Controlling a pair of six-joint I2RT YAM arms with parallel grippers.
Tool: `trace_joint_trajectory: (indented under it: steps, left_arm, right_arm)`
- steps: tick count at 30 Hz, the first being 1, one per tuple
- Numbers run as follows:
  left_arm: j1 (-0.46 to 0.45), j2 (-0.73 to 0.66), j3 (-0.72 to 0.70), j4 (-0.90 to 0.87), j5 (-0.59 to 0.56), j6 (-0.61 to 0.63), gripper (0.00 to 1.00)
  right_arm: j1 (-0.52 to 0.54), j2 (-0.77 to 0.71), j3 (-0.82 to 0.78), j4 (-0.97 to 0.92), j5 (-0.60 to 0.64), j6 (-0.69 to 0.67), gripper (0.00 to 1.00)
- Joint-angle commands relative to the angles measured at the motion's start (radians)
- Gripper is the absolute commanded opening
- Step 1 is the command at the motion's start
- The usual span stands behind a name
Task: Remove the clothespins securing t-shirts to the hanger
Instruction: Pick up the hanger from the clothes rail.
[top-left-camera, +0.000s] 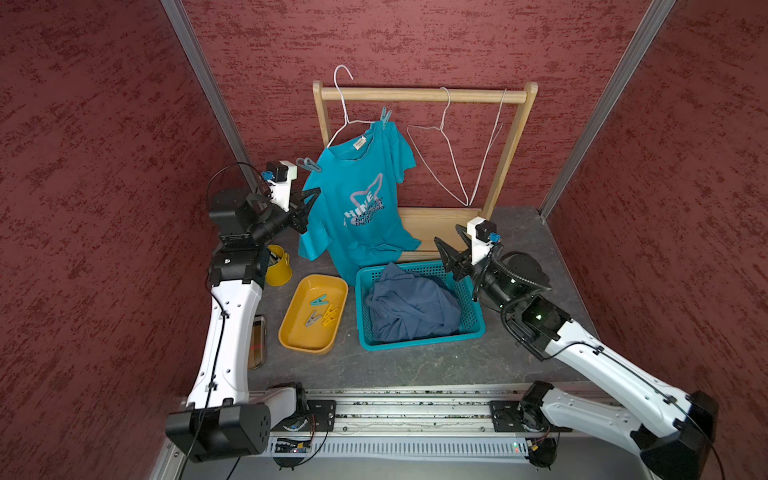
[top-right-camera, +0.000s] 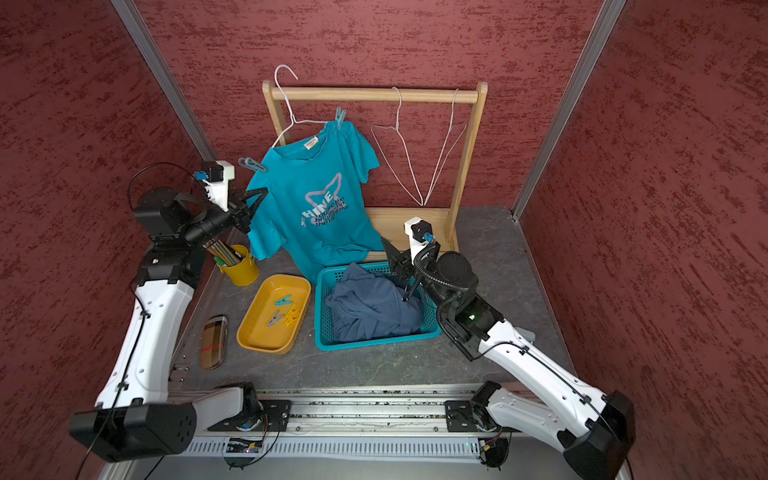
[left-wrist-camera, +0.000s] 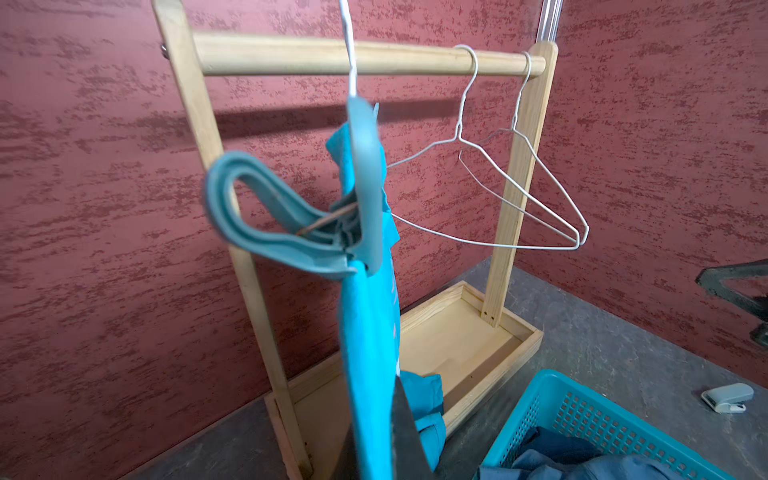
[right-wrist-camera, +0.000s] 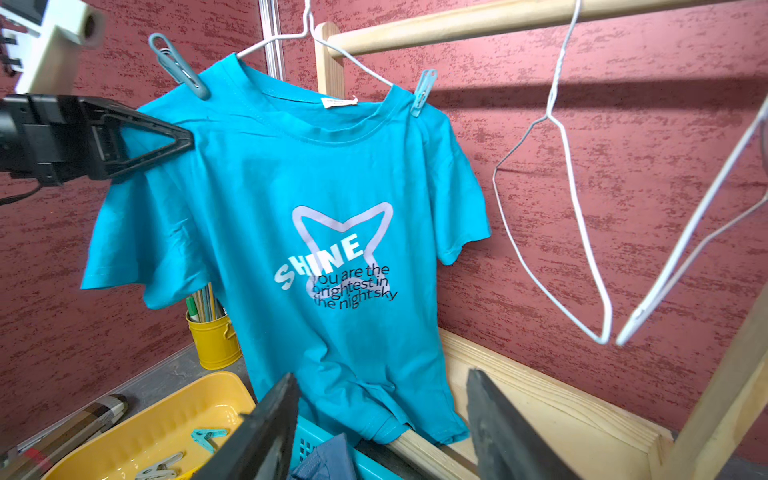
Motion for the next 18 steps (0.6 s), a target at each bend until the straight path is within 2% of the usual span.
trace_joint_trajectory:
  steps: [1,7,18]
  left_arm:
    - [0.025,-0.058,0.027,-0.010,0.028,0.021,0.00]
    - [0.031,-0.081,0.161,-0.036,0.045,0.007,0.00]
    - [0.028,-0.081,0.402,0.059,0.097,-0.117,0.00]
  right_arm:
    - [-0.003,-0.025,-0.001,-0.036,0.029,0.010,0.66]
    - [-0.004,-0.073,0.007,-0.041,0.030,0.028,0.66]
    - [-0.003,-0.152,0.015,-0.084,0.064,0.045,0.66]
